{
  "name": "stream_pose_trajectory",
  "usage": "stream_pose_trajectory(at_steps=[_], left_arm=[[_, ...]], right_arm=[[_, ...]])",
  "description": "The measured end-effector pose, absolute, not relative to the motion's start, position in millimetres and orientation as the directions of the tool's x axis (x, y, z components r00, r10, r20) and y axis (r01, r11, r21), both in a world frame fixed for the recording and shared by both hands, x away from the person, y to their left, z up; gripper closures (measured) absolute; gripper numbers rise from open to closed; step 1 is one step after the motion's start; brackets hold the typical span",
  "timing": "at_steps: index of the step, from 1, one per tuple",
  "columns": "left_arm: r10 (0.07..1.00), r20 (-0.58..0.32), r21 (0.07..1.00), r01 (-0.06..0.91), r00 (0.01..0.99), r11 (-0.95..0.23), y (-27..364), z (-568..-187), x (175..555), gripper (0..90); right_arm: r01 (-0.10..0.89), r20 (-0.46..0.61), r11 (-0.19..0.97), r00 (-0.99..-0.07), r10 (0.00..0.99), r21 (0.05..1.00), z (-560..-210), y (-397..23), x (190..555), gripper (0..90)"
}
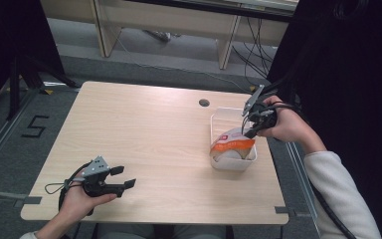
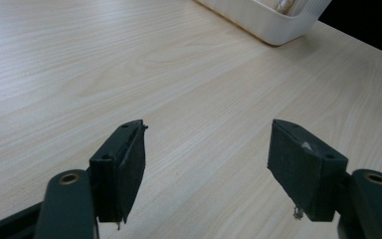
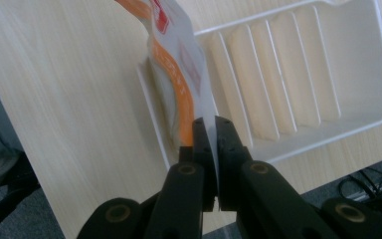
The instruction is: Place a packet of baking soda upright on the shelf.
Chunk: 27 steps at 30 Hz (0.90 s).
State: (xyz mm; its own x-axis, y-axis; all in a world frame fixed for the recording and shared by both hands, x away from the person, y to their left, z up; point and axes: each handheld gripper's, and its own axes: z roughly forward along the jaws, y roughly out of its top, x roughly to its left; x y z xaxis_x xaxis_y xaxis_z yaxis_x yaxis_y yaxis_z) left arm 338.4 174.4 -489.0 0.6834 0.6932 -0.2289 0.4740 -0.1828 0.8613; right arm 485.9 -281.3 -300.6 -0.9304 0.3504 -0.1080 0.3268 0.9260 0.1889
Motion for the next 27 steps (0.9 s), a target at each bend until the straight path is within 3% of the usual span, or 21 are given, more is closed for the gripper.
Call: stream_pose_trajectory(at_steps=[16,23,26,27], left_arm=[[0.687,-0.211,0.868,0.457,0.695,-0.196,175.4,-488.8,339.2,30.0],[0.692,-0.211,0.864,0.462,0.690,-0.198,174.4,-488.7,338.5,29.4],[0.694,-0.210,0.864,0.463,0.689,-0.198,174.6,-488.7,338.5,29.4],[0.696,-0.218,0.862,0.470,0.684,-0.192,174.4,-488.9,338.3,29.4]], right_arm=[[0.399,-0.091,0.902,-0.905,0.417,0.165,-310.9,-291.7,490.6,89.0],[0.395,-0.055,0.867,-0.901,0.429,0.304,-308.9,-288.5,487.7,58.7],[0.408,-0.046,0.846,-0.892,0.449,0.344,-306.1,-285.2,485.7,56.5],[0.410,-0.045,0.827,-0.886,0.461,0.385,-302.3,-280.9,484.6,51.8]])
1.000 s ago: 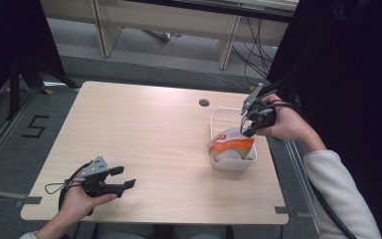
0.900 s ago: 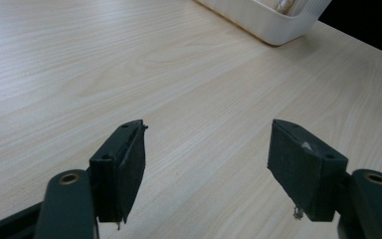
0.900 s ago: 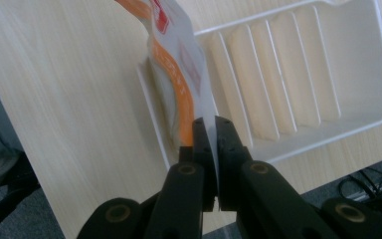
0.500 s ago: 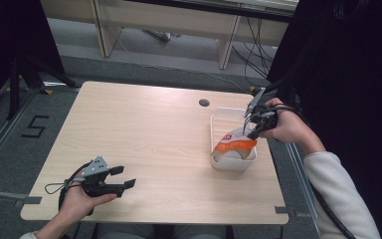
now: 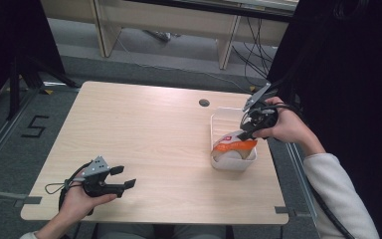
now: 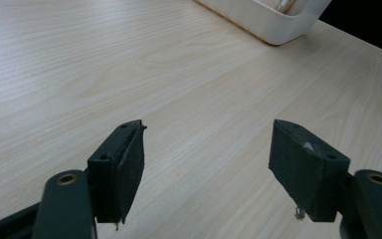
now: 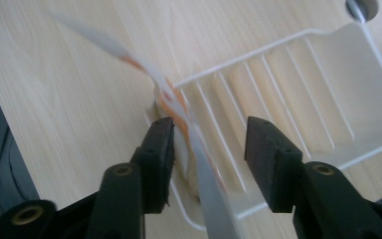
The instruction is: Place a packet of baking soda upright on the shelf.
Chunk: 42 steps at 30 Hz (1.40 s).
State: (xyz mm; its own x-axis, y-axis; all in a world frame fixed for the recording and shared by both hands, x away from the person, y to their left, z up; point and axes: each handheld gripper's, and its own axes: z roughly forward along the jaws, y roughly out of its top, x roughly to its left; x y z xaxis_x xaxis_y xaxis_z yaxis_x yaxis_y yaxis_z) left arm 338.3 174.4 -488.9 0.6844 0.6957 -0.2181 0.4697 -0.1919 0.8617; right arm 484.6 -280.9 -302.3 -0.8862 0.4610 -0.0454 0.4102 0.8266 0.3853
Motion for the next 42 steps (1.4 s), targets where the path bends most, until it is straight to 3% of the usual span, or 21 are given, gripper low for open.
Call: stream_pose_trajectory(at_steps=[5,13,20,42], left_arm=[[0.697,-0.225,0.862,0.472,0.681,-0.182,174.4,-488.7,338.1,29.1],[0.697,-0.221,0.863,0.470,0.683,-0.186,174.9,-488.3,338.1,28.6],[0.696,-0.223,0.864,0.469,0.682,-0.183,174.9,-488.6,338.1,28.7],[0.695,-0.224,0.863,0.471,0.683,-0.185,174.6,-489.2,338.3,29.0]], right_arm=[[0.410,-0.035,0.780,-0.876,0.482,0.473,-296.2,-262.3,477.8,45.3],[0.344,-0.037,0.712,-0.887,0.461,0.612,-296.3,-228.8,465.8,44.6],[0.316,-0.025,0.681,-0.898,0.440,0.661,-309.5,-204.5,452.3,45.4],[0.254,0.000,0.696,-0.939,0.343,0.671,-356.7,-168.4,413.1,44.2]])
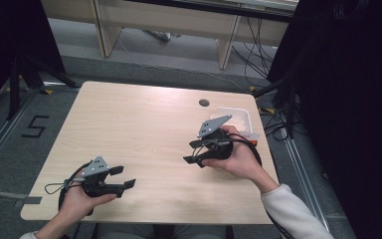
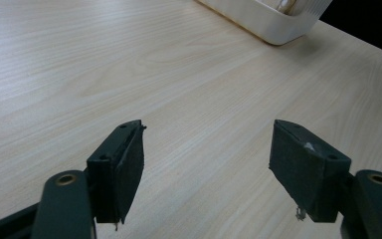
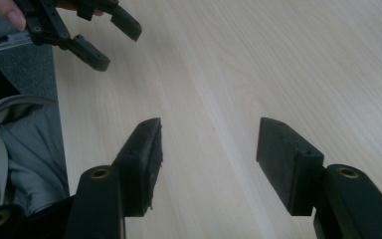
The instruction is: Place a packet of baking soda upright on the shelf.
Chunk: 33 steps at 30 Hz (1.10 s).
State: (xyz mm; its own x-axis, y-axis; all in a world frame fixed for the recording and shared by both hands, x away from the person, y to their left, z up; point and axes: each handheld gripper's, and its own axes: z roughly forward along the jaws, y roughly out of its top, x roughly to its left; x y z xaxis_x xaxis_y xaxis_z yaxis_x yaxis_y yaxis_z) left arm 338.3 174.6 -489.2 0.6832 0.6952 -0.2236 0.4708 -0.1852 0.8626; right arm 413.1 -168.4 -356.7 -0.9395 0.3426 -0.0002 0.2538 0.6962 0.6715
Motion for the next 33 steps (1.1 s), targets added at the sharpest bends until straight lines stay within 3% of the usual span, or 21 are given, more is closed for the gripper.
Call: stream_pose_trajectory(at_steps=[33], left_arm=[[0.691,-0.219,0.859,0.472,0.689,-0.199,174.3,-489.3,337.5,28.9]], right_arm=[[0.320,0.056,0.674,-0.922,0.382,0.666,-454.6,-176.0,376.1,43.2]])
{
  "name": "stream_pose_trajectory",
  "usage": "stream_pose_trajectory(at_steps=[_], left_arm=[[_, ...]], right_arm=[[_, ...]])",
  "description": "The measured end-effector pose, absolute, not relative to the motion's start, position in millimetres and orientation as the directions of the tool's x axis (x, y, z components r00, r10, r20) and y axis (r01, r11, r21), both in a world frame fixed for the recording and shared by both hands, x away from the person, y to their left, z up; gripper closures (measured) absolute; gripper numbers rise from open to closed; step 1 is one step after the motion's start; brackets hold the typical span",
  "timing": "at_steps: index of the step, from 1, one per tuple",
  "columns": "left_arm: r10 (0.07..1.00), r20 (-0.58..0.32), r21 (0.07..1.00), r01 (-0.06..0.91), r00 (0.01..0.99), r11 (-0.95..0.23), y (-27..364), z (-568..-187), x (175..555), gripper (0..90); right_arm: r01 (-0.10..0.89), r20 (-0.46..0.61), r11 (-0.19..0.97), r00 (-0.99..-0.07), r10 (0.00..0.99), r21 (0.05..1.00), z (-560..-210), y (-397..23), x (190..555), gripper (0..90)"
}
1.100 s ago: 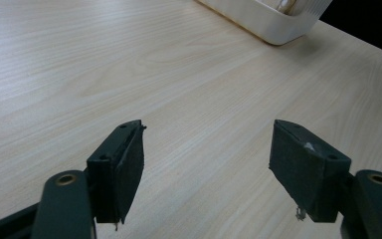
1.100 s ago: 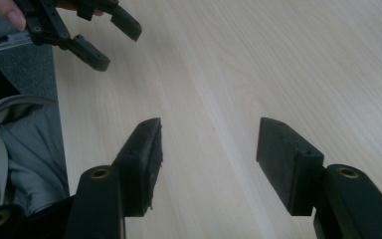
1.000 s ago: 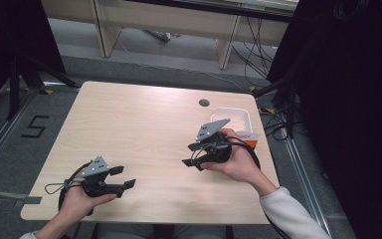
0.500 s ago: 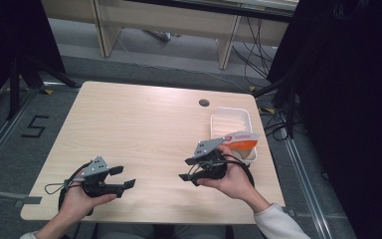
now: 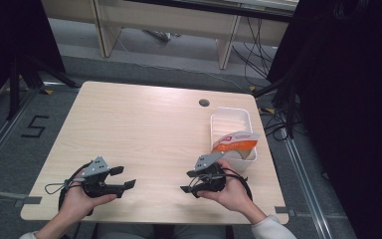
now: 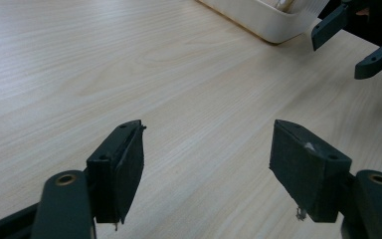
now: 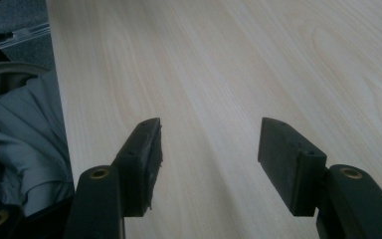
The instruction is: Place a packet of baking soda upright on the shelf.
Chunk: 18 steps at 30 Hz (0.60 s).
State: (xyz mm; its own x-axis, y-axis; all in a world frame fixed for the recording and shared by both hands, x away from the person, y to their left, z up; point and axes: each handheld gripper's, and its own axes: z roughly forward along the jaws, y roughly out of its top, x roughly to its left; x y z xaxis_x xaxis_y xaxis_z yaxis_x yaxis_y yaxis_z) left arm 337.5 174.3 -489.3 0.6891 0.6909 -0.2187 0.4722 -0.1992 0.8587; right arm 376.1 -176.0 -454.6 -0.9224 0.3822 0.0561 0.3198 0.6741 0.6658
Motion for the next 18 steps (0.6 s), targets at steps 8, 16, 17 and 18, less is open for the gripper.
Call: stream_pose_trajectory(at_steps=[8,16,17,18], left_arm=[[0.677,-0.208,0.859,0.463,0.706,-0.219,174.8,-489.5,338.0,28.8],[0.677,-0.220,0.857,0.471,0.702,-0.209,173.8,-490.3,338.4,28.9],[0.677,-0.220,0.857,0.471,0.702,-0.209,173.8,-490.3,338.4,28.9],[0.677,-0.220,0.857,0.471,0.702,-0.210,173.9,-490.3,338.5,28.9]], right_arm=[[0.335,0.062,0.668,-0.916,0.397,0.665,-473.5,-185.6,372.6,43.3],[0.349,0.065,0.665,-0.909,0.412,0.660,-475.1,-190.5,372.3,42.5],[0.349,0.065,0.665,-0.909,0.412,0.660,-475.1,-190.5,372.3,42.5],[0.342,0.056,0.672,-0.911,0.409,0.657,-474.8,-191.5,373.1,42.4]])
